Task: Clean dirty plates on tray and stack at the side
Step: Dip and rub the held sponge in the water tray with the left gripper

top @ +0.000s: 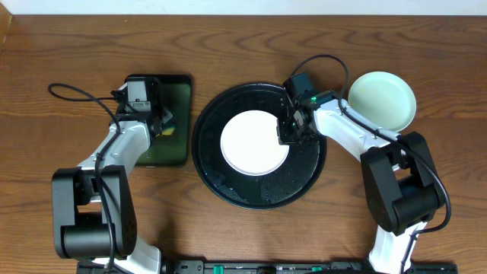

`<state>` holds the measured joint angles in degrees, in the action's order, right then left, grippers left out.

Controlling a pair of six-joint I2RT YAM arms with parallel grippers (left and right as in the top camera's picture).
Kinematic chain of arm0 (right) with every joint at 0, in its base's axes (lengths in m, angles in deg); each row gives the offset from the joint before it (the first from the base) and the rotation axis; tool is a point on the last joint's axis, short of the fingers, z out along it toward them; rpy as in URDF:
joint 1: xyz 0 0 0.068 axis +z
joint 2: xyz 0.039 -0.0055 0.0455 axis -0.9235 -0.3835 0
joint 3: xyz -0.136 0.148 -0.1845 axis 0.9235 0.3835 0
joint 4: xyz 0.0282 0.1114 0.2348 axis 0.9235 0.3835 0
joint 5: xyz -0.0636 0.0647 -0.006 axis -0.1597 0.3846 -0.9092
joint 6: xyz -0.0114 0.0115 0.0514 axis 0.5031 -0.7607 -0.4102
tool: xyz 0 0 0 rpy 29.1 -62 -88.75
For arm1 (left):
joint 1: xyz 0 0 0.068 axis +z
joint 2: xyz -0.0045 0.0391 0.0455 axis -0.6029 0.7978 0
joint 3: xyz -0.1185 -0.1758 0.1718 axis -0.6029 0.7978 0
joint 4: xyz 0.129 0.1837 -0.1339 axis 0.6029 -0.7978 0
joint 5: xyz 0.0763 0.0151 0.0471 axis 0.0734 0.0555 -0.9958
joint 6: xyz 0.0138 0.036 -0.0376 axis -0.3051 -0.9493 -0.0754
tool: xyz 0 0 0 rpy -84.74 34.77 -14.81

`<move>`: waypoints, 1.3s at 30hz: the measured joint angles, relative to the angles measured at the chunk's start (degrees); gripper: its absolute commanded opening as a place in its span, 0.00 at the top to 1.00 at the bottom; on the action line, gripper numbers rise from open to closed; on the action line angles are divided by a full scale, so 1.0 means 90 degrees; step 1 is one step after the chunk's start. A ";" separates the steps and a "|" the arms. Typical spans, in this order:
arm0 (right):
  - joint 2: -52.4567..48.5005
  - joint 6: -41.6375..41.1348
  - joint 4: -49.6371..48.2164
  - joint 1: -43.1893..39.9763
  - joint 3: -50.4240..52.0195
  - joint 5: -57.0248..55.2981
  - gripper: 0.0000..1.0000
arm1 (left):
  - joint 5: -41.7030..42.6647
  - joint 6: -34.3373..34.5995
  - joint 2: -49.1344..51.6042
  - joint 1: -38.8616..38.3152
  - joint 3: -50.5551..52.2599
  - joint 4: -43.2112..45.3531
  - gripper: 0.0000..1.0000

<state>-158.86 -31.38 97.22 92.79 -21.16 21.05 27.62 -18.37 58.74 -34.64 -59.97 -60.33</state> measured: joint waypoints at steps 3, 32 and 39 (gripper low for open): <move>0.0000 0.0000 -0.0005 0.0032 -0.0005 -0.0044 0.99 | -0.0007 0.0119 0.0005 0.0000 0.0000 0.0005 0.44; 0.0000 0.0000 -0.0010 0.0039 -0.0005 -0.0041 0.99 | 0.0107 -0.0459 -0.1052 0.0005 0.0044 -0.0287 0.92; -0.0002 0.0000 -0.0015 0.0039 -0.0005 -0.0041 0.99 | 0.0481 -0.0432 -0.1948 0.0005 0.0044 -0.0522 0.92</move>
<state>-158.88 -31.38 97.09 93.14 -21.21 20.67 31.94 -22.26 41.21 -34.59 -59.58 -65.03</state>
